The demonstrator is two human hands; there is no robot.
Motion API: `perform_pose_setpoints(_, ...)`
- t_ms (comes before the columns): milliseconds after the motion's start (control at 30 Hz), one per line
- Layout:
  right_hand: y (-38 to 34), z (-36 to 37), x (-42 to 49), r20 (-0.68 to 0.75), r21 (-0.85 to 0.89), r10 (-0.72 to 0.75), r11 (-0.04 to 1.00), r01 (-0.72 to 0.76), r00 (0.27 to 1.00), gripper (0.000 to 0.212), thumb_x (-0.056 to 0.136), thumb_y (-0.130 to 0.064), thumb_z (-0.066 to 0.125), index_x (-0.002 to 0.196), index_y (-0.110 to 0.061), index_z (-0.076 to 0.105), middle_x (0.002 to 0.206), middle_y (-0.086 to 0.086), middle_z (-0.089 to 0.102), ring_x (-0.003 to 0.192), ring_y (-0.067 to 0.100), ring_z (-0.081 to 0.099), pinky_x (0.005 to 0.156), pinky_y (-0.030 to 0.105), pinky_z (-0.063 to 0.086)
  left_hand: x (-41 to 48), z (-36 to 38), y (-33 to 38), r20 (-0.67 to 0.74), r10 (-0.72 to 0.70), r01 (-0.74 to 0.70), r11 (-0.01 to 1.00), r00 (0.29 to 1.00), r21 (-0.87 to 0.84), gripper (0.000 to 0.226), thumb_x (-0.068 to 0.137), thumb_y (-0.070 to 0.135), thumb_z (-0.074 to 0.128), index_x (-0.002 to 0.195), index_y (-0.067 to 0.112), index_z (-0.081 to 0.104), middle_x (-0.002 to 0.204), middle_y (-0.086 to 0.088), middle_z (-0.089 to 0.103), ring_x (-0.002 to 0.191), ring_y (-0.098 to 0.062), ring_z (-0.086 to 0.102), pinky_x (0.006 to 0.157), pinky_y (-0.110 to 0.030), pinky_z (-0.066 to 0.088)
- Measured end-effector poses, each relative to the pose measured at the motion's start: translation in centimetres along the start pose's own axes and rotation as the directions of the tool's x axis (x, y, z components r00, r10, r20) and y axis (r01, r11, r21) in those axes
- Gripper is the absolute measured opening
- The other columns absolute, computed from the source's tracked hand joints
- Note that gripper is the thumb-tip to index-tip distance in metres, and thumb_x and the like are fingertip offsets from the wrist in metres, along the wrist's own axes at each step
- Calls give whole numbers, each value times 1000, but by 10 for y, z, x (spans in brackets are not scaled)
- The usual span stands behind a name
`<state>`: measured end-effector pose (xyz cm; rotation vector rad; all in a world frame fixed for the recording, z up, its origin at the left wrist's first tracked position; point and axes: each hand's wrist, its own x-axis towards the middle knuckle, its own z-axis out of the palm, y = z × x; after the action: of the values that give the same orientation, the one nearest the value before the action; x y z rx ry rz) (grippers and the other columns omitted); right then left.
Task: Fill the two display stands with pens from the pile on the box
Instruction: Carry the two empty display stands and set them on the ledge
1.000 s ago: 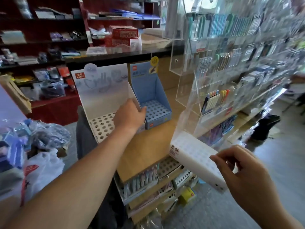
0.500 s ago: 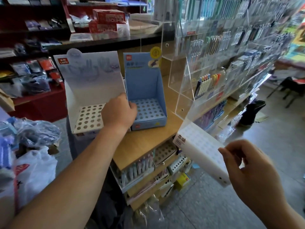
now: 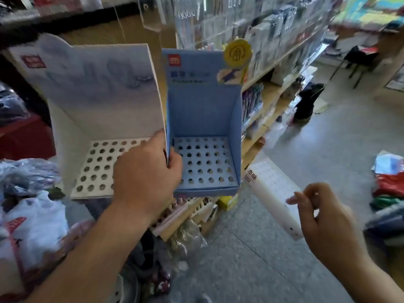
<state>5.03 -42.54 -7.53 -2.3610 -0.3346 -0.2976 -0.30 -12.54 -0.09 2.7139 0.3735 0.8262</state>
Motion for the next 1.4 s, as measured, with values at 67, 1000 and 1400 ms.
perform_pose_setpoints(67, 24, -12, -19, -8, -24, 66, 998, -66, 998, 24, 96, -23, 62, 88, -29, 40, 74, -37, 60, 53, -3, 52, 53, 35, 42, -18, 15, 33, 80, 46, -42, 998, 996, -52, 8, 91, 18, 61, 98, 16, 65, 53, 9, 46, 42, -8, 43, 40, -28, 35)
perform_pose_setpoints(1000, 278, -71, -24, -149, -113, 653, 735, -669, 742, 10, 95, -24, 67, 103, -23, 61, 82, -9, 78, 79, 33, 73, 68, 44, 56, -44, 331, 227, 699, 186, -141, 982, 690, -122, 14, 94, 29, 57, 104, 21, 64, 83, -9, 72, 75, -37, 66, 57, -34, 33)
perform_pose_setpoints(1400, 370, -59, 151, -148, -153, 700, 681, -716, 698, 8, 95, -22, 67, 103, -25, 65, 80, -14, 77, 79, 29, 73, 67, 38, 52, 140, 490, 293, 691, 241, -159, 970, 681, -183, 15, 95, 32, 54, 100, 19, 61, 80, -10, 70, 78, -38, 65, 58, -38, 41)
